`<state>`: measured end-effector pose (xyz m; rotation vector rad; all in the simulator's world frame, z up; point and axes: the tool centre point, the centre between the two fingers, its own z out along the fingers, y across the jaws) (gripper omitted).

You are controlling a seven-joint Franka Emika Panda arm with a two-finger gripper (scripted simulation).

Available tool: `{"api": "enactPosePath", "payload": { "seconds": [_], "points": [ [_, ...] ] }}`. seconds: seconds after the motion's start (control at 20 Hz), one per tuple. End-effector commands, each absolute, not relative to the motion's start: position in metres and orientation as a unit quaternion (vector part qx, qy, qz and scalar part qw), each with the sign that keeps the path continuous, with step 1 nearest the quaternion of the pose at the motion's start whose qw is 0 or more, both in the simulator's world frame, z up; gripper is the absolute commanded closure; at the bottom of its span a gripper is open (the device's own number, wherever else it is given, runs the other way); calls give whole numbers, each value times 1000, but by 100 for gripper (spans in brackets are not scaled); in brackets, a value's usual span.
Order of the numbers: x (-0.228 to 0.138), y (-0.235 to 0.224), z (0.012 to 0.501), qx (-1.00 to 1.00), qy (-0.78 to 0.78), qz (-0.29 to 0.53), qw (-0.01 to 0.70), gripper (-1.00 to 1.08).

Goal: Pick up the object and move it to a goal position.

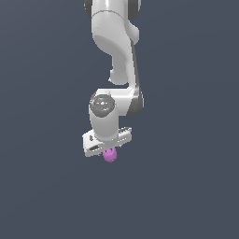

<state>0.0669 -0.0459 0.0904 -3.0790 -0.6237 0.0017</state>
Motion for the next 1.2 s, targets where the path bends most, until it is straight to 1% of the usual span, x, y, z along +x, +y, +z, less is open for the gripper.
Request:
{"api": "enactPosePath", "payload": {
  "seconds": [0.0,0.25,0.6,0.9,0.95,1.15],
  "points": [
    [67,-46,90,-980,-199,1,0,-92],
    [67,-46,81,-980,-199,0,0,-92],
    [66,-46,46,-980,-200,0,0,-92],
    [68,-46,40,-980,-201,0,0,-92],
    [68,-46,40,-980,-201,0,0,108],
    [68,-46,40,-980,-201,0,0,108]
  ]
}}
